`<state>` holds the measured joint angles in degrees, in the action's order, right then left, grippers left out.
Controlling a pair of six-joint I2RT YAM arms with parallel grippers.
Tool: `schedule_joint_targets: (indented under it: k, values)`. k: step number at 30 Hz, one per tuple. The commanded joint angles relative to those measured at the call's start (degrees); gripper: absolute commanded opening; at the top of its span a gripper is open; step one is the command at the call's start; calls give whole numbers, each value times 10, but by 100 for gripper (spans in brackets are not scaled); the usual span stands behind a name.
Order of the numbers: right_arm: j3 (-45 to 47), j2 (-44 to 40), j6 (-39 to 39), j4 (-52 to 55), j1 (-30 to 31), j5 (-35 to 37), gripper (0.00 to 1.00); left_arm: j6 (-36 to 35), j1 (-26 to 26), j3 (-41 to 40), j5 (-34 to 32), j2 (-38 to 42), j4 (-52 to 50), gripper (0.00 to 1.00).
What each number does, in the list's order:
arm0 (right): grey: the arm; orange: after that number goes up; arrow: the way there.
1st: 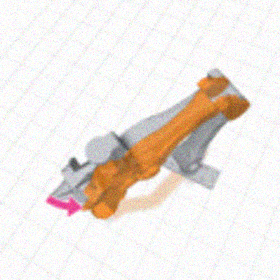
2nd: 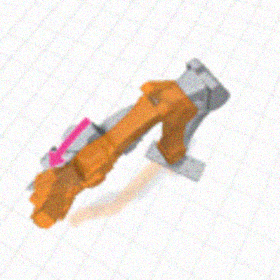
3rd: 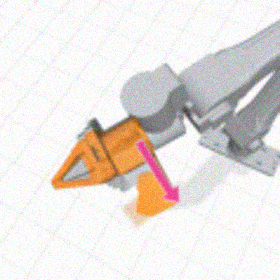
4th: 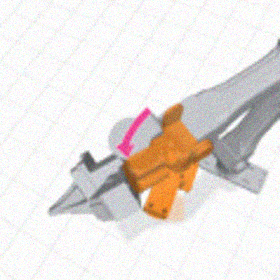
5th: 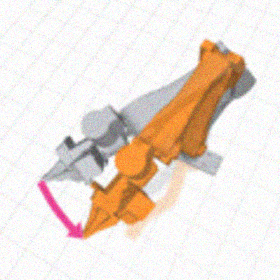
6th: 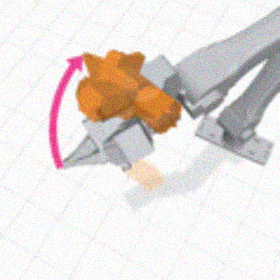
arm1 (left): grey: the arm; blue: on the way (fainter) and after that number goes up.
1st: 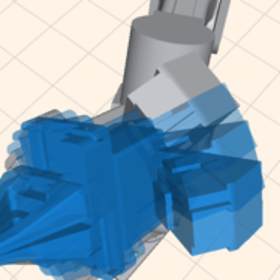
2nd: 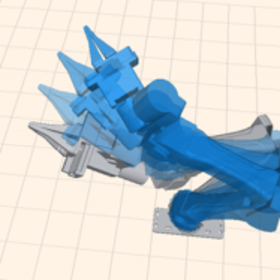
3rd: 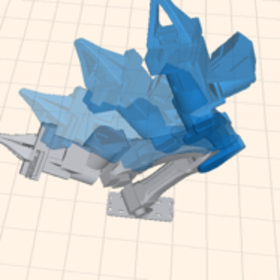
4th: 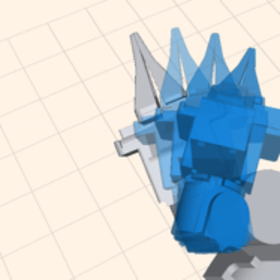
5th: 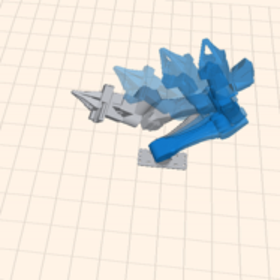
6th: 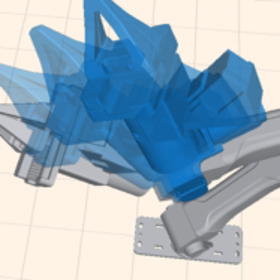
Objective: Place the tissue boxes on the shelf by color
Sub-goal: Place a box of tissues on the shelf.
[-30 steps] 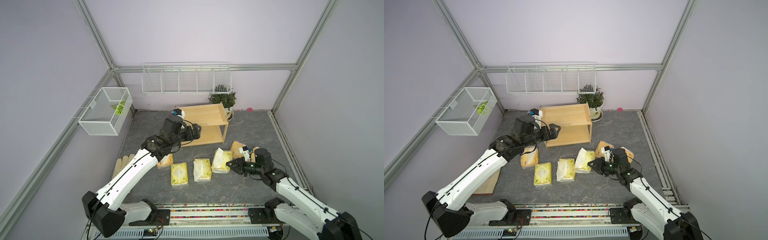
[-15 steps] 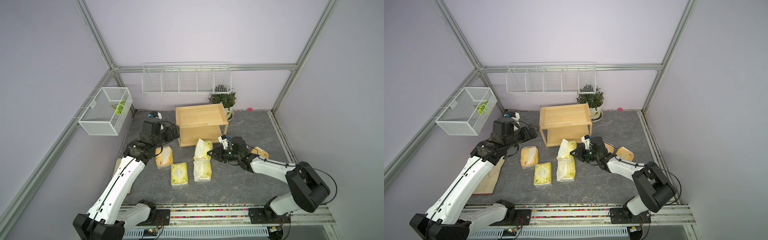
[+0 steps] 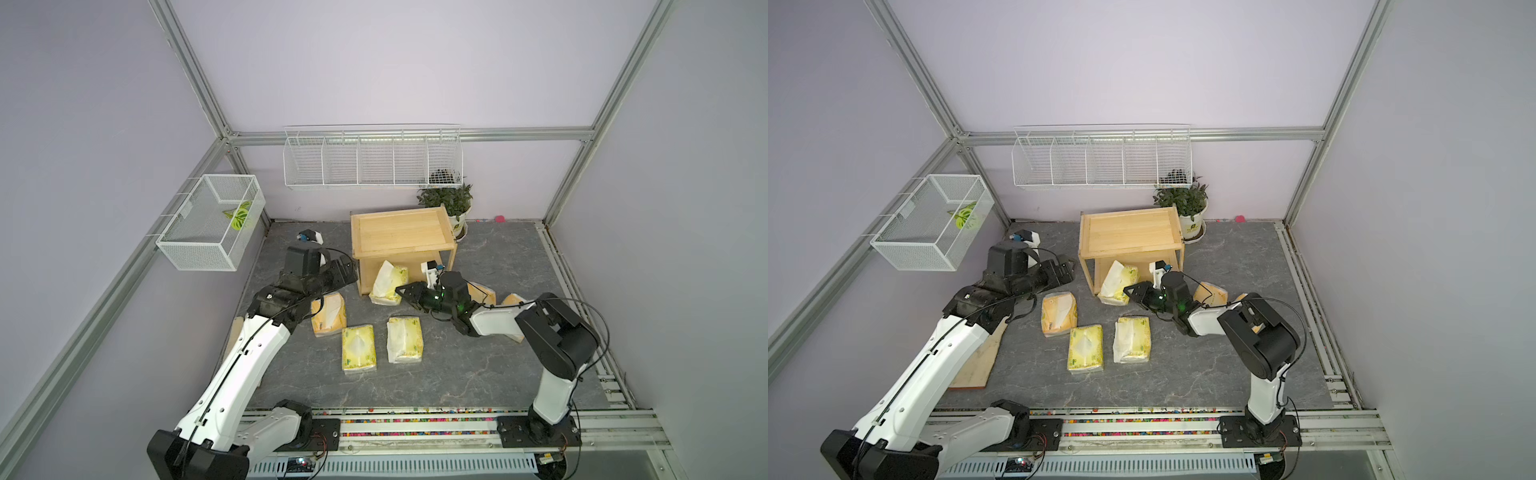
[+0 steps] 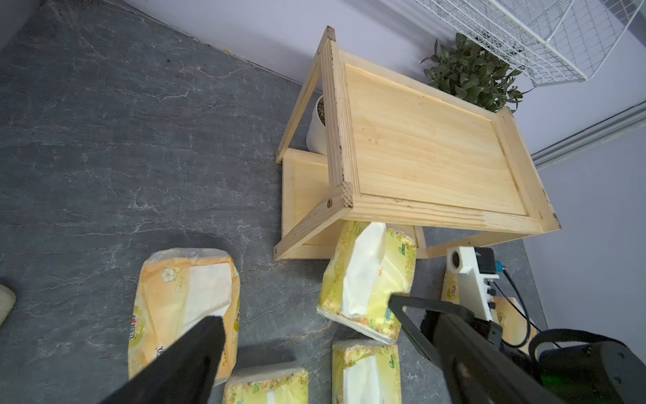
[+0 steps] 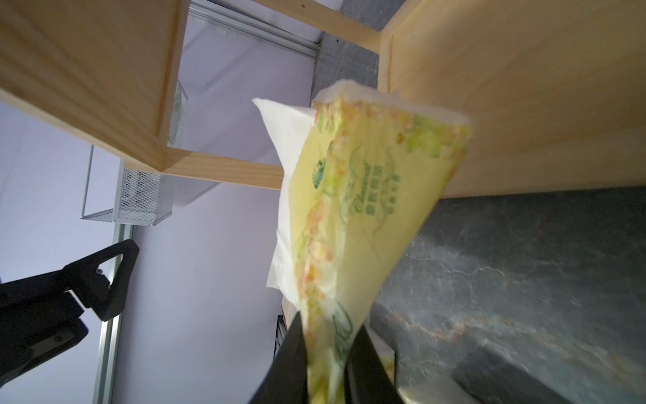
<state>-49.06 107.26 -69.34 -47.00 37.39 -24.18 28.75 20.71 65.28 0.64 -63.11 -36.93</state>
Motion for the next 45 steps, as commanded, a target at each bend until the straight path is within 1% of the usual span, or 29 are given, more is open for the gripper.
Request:
schedule_joint_targets:
  k: [1, 5, 10, 20, 28, 32, 33, 34, 35, 36, 38, 40, 45]
  values:
    - [-25, 31, -9, -61, 10, 41, 21, -9, -3, -9, 7, 12, 2, 100]
    - [-44, 73, -25, -97, 9, 64, 22, -12, -4, -13, 8, 13, 3, 100]
    - [-83, 113, -29, -104, 10, 73, 22, -13, -6, -17, 10, 15, 4, 100]
    - [-155, 163, -26, -67, 10, 75, 22, -15, -8, -26, 15, 18, 5, 100]
    - [-185, 201, -22, -42, 6, 81, 23, -10, -8, -34, 18, 26, 8, 100]
    - [-199, 207, -16, -24, 1, 83, 26, -6, -8, -34, 20, 28, 9, 100]
    - [-200, 205, -13, -19, -1, 83, 29, -5, -8, -33, 20, 28, 9, 100]
    - [-202, 203, -9, -13, -1, 86, 37, -3, -8, -32, 22, 28, 9, 100]
    - [-201, 197, -4, 0, -1, 89, 49, -1, -8, -32, 24, 28, 9, 100]
    - [-200, 190, 5, 13, -2, 93, 58, 0, -8, -31, 26, 28, 10, 100]
    - [-192, 173, 19, 33, -2, 104, 70, 2, -8, -30, 30, 30, 10, 100]
    - [-182, 155, 32, 46, -2, 114, 77, 4, -8, -30, 32, 31, 12, 100]
    - [-144, 118, 44, 52, -3, 137, 79, 6, -8, -27, 39, 31, 12, 100]
